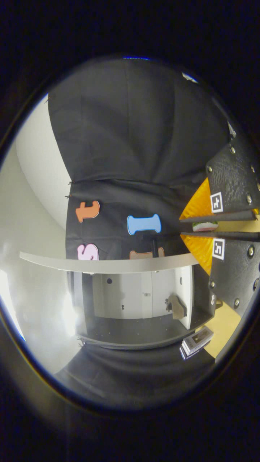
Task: Open the shoe cabinet door, grab the shoes and put them into the shoe cabinet, then close the shoe cabinet door.
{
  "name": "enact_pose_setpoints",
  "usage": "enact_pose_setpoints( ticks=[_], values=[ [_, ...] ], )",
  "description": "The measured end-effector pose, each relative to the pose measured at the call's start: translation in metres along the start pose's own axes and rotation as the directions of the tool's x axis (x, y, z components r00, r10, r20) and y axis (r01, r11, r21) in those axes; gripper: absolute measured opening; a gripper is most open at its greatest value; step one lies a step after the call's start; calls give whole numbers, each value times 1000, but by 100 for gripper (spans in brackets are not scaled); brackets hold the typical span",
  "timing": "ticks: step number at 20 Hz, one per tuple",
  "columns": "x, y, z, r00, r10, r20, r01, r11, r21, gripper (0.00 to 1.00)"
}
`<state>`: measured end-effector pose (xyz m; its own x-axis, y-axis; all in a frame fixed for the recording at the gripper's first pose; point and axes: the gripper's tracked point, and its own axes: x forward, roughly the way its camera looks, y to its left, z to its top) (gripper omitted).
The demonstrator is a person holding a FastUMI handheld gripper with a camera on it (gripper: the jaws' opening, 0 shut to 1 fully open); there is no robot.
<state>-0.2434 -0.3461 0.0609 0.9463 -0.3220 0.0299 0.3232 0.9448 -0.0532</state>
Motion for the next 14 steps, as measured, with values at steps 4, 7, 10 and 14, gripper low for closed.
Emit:
enact_pose_setpoints(
  ticks=[4, 7, 10, 14],
  values=[
    [-23, 9, 10, 1000, 2, 23, -2, 1000, 0, 12],
    [-39, 22, 15, 999, 21, 38, -21, 1000, -5, 12],
    [-50, 47, 13, 997, 65, 39, -65, 998, -11, 12],
    [-56, 92, -2, 988, 156, 11, -156, 988, -19, 12]
  ],
)
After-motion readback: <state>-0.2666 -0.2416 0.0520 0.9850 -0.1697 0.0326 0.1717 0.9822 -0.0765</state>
